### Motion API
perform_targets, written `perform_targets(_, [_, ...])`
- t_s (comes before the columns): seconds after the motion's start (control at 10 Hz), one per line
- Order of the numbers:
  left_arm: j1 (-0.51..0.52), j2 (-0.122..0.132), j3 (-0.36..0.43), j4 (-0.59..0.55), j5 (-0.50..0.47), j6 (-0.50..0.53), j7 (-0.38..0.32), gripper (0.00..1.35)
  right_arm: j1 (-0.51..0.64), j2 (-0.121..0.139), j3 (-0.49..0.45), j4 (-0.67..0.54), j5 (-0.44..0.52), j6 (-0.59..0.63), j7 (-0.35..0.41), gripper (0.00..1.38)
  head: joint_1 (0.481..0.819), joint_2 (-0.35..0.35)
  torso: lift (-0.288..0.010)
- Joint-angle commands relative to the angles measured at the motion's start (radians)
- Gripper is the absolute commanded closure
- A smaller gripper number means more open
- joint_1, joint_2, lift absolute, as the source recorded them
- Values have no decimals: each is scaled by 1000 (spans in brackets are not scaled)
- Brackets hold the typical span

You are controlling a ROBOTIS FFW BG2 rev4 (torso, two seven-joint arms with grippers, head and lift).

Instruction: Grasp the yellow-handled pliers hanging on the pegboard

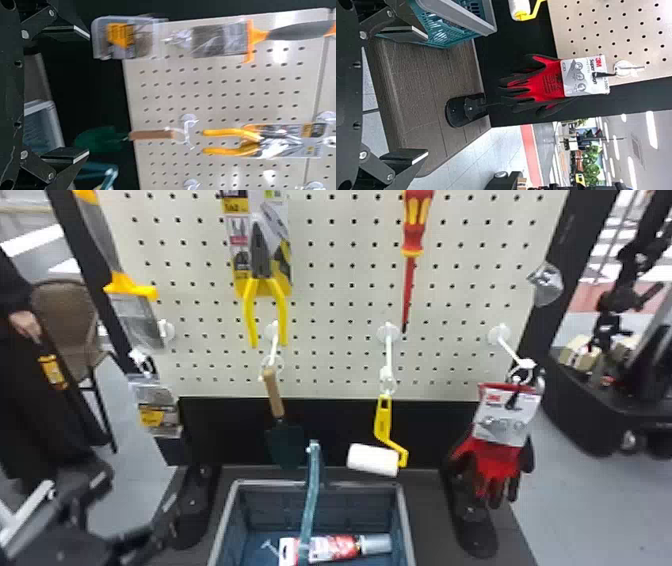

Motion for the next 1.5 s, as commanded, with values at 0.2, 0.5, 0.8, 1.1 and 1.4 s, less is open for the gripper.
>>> perform_targets(0.2, [-269, 57, 26, -39, -5, 211, -94, 266, 0, 1, 3, -3, 6, 10, 0, 257, 549, 0, -100])
perform_targets(0.5, [-483, 143, -5, 42, 144, 300, -129, 262, -15, 6, 4, -3, 9, 23, 6, 257, 549, 0, -100])
perform_targets(0.8, [-689, 224, -52, 206, 294, 366, -209, 260, -18, 10, 4, -3, 14, 32, 14, 257, 549, 0, -100])
perform_targets(1.1, [-913, 290, -135, 393, 365, 398, -335, 257, -33, 12, 4, -1, 18, 37, 25, 259, 549, 0, -100])
perform_targets(1.4, [-1055, 304, -190, 513, 449, 475, -471, 259, -43, 16, 4, 7, 22, 40, 31, 257, 549, 0, -100])
